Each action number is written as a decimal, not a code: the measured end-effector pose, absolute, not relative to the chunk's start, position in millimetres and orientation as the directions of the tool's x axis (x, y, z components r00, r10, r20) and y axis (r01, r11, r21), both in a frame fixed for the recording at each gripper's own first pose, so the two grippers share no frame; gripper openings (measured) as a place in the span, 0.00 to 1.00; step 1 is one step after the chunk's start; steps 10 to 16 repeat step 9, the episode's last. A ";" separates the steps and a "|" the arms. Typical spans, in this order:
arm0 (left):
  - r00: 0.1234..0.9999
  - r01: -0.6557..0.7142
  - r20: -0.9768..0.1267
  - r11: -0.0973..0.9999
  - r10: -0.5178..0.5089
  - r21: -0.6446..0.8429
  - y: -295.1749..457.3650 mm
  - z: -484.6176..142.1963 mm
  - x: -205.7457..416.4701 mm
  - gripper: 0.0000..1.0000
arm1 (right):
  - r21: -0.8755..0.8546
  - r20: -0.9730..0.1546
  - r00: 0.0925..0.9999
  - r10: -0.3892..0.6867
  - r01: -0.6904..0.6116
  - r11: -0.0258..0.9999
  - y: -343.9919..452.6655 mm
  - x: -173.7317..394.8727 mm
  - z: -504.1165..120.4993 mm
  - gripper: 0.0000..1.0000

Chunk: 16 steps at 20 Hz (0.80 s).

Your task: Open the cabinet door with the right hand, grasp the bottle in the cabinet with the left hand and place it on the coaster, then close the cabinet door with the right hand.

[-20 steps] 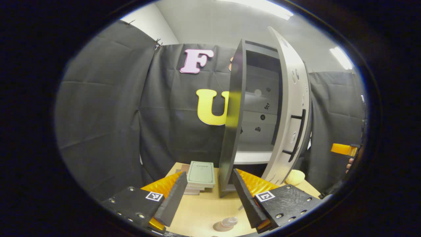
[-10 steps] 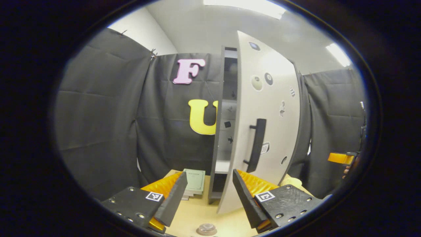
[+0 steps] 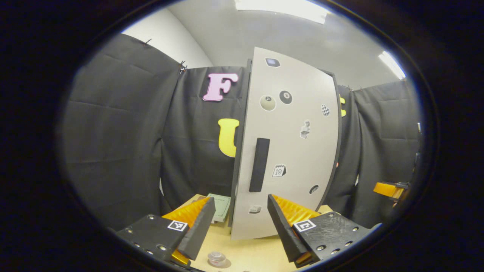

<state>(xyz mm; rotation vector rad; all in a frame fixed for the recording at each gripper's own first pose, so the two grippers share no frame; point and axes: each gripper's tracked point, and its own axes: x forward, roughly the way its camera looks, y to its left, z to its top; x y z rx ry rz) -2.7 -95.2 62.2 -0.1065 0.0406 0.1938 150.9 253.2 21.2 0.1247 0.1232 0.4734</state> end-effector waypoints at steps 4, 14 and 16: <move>0.973 -0.224 -0.069 0.975 0.223 -0.011 -96.0 56.8 -19.5 0.86 | 0.146 -0.114 0.885 0.450 -0.433 0.889 250.0 149.3 17.7 0.92; 0.983 -0.170 -0.074 0.985 0.167 -0.036 -110.3 47.2 -11.9 0.84 | 0.137 -0.132 0.881 0.454 -0.438 0.889 251.6 145.9 15.7 0.92; 0.983 -0.170 -0.074 0.985 0.167 -0.036 -110.3 47.2 -11.9 0.84 | 0.137 -0.132 0.881 0.454 -0.438 0.889 251.6 145.9 15.7 0.92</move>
